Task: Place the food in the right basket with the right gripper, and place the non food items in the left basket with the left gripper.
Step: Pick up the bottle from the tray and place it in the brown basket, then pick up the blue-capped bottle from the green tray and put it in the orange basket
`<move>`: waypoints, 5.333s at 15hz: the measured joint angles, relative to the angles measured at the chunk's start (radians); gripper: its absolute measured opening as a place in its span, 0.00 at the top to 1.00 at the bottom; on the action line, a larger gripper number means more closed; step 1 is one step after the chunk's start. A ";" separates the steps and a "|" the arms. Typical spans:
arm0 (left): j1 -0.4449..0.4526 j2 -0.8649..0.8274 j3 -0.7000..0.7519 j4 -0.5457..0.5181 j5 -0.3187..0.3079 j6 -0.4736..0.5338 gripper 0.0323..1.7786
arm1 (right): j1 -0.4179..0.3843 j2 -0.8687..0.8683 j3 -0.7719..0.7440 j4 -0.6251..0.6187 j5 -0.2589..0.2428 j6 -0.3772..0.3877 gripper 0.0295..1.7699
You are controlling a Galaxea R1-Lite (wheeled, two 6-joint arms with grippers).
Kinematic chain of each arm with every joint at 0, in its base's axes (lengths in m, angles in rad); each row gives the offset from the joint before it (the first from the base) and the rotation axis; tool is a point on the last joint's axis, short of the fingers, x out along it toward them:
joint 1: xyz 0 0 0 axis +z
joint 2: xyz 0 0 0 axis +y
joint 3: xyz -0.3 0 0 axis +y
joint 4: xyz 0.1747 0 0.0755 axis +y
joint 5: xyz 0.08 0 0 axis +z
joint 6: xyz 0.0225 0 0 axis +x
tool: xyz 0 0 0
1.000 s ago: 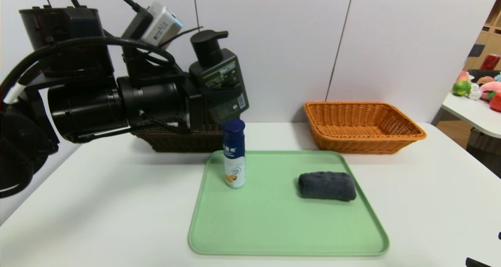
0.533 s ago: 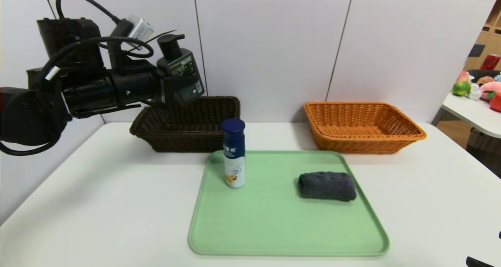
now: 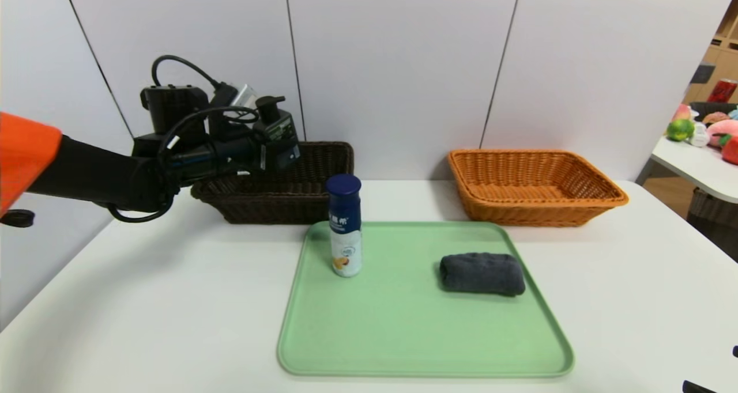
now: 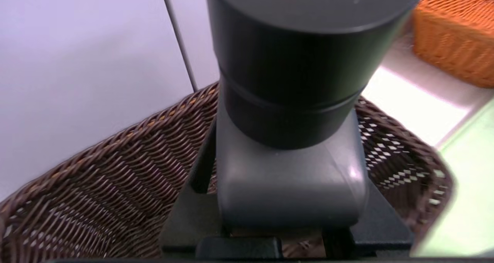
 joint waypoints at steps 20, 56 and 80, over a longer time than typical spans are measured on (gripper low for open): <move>0.032 0.190 -0.183 0.062 -0.003 0.004 0.28 | -0.019 0.020 0.010 -0.003 0.002 -0.001 0.04; -0.092 -0.670 0.694 0.324 -0.361 0.096 0.05 | 0.084 0.308 -0.015 -0.329 0.103 -0.129 0.04; 0.064 -0.729 0.727 0.331 -0.354 0.124 0.05 | 0.520 1.204 -0.417 -0.961 0.161 -0.149 0.04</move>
